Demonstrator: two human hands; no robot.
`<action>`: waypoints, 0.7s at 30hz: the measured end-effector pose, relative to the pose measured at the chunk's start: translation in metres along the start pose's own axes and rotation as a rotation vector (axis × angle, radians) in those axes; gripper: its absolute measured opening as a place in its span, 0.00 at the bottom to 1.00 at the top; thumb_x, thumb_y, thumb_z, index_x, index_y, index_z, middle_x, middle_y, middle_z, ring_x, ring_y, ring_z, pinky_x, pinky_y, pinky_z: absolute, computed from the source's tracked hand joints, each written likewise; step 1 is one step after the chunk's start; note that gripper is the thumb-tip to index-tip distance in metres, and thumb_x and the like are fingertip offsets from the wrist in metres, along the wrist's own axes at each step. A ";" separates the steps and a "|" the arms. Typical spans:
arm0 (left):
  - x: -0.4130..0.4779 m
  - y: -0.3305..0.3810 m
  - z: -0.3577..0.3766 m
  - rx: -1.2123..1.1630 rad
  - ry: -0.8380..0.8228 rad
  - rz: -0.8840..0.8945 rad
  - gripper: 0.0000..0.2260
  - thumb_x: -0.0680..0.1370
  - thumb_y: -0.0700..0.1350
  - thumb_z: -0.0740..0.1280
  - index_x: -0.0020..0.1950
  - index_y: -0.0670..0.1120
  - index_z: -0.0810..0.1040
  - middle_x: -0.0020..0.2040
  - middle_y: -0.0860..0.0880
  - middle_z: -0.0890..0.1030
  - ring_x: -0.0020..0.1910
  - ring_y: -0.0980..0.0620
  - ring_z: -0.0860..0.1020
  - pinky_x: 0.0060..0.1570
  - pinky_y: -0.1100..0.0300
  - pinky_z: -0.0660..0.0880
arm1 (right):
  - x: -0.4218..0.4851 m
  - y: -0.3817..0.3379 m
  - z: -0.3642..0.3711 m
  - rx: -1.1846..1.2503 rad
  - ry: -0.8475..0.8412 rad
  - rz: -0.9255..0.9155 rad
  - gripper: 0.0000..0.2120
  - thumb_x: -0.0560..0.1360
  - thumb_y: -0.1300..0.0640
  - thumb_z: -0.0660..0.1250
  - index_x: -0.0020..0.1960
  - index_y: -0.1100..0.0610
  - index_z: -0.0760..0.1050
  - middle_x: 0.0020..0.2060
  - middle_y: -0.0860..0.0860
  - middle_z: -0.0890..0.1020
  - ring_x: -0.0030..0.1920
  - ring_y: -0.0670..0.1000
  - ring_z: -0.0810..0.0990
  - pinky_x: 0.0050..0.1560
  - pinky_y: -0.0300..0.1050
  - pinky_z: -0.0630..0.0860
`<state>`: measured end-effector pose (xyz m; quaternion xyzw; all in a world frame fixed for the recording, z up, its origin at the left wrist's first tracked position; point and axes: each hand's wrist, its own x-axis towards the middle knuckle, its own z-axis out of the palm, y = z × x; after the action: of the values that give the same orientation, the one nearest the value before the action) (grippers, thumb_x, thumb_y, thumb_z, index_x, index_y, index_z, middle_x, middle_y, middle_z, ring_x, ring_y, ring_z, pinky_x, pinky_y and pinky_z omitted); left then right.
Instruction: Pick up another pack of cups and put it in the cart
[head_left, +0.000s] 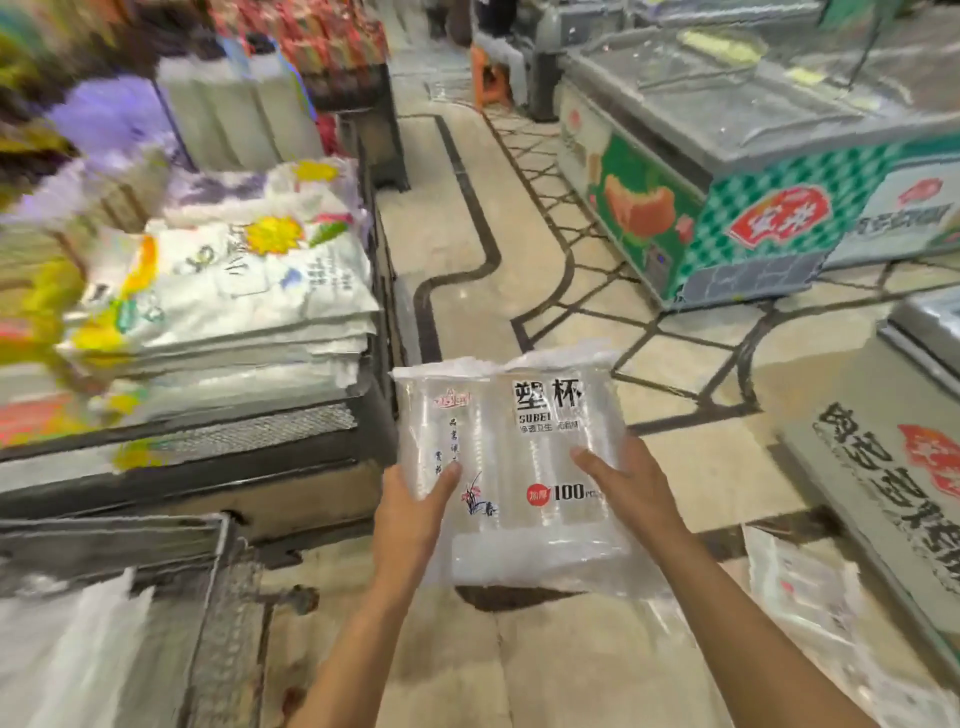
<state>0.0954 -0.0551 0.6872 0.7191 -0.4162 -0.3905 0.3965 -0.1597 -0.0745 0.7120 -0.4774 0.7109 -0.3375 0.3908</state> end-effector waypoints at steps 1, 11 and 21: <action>0.004 -0.007 -0.028 -0.019 0.056 -0.025 0.29 0.70 0.69 0.72 0.62 0.52 0.75 0.54 0.56 0.80 0.54 0.52 0.80 0.55 0.50 0.76 | -0.003 -0.020 0.025 -0.005 -0.043 -0.032 0.27 0.75 0.40 0.71 0.68 0.52 0.70 0.57 0.45 0.73 0.56 0.49 0.73 0.54 0.44 0.67; -0.010 -0.100 -0.266 -0.271 0.532 -0.253 0.24 0.73 0.58 0.76 0.61 0.50 0.72 0.52 0.55 0.81 0.48 0.59 0.80 0.45 0.57 0.76 | -0.055 -0.154 0.278 -0.144 -0.487 -0.248 0.21 0.71 0.41 0.74 0.59 0.49 0.75 0.49 0.45 0.82 0.45 0.43 0.81 0.40 0.41 0.74; -0.021 -0.182 -0.365 -0.358 0.859 -0.525 0.34 0.74 0.58 0.74 0.73 0.44 0.67 0.64 0.48 0.77 0.63 0.43 0.76 0.56 0.55 0.70 | -0.097 -0.209 0.459 -0.340 -0.870 -0.402 0.14 0.72 0.40 0.74 0.51 0.45 0.74 0.47 0.43 0.82 0.46 0.46 0.83 0.47 0.49 0.80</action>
<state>0.4665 0.1151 0.6678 0.8153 0.0503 -0.2119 0.5365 0.3527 -0.0980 0.6988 -0.7581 0.4213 -0.0556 0.4946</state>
